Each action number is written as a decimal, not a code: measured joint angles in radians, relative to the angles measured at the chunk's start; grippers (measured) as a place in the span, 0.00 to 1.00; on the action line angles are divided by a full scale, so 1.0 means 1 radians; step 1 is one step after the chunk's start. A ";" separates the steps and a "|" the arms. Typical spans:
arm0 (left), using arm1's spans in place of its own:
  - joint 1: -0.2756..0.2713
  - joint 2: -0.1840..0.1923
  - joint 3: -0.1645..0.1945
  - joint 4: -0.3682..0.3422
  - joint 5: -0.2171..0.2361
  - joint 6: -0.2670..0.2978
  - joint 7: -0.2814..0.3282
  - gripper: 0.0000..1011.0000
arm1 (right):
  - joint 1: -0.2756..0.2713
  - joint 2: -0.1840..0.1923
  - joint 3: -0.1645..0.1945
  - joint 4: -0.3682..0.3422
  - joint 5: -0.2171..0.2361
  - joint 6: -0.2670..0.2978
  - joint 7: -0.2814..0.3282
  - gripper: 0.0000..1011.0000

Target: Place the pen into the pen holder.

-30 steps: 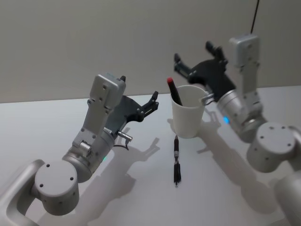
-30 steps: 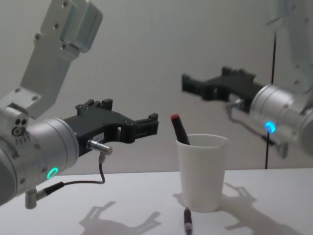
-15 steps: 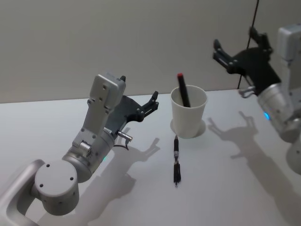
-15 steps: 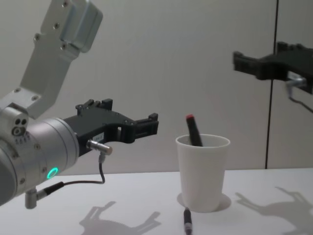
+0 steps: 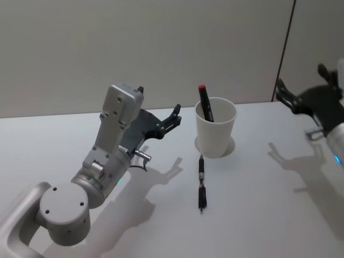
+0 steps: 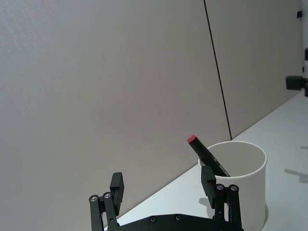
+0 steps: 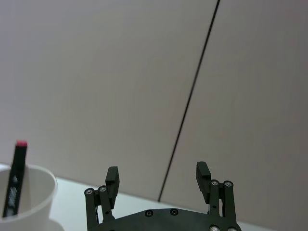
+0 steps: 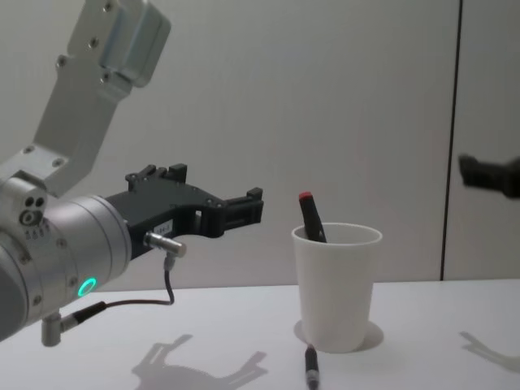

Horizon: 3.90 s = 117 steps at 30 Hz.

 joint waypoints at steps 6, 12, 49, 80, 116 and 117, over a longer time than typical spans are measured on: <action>0.000 0.000 0.000 0.000 0.000 0.000 0.000 0.99 | -0.052 0.034 0.016 -0.024 -0.012 0.060 -0.020 0.99; 0.000 0.000 0.000 0.000 0.000 0.000 0.000 0.99 | -0.088 0.058 0.027 -0.040 -0.021 0.096 -0.032 0.99; -0.008 0.015 -0.006 -0.064 -0.027 0.286 -0.151 0.99 | -0.142 0.092 0.043 -0.063 -0.033 0.150 -0.051 0.99; 0.059 -0.063 0.039 -0.077 -0.189 0.494 -0.020 0.99 | -0.144 0.094 0.043 -0.064 -0.033 0.152 -0.052 0.99; 0.068 -0.097 0.087 -0.044 -0.042 0.484 -0.070 0.99 | -0.144 0.094 0.043 -0.064 -0.033 0.152 -0.052 0.99; 0.069 -0.097 0.087 -0.044 -0.039 0.484 -0.071 0.99 | -0.144 0.094 0.043 -0.064 -0.033 0.152 -0.052 0.99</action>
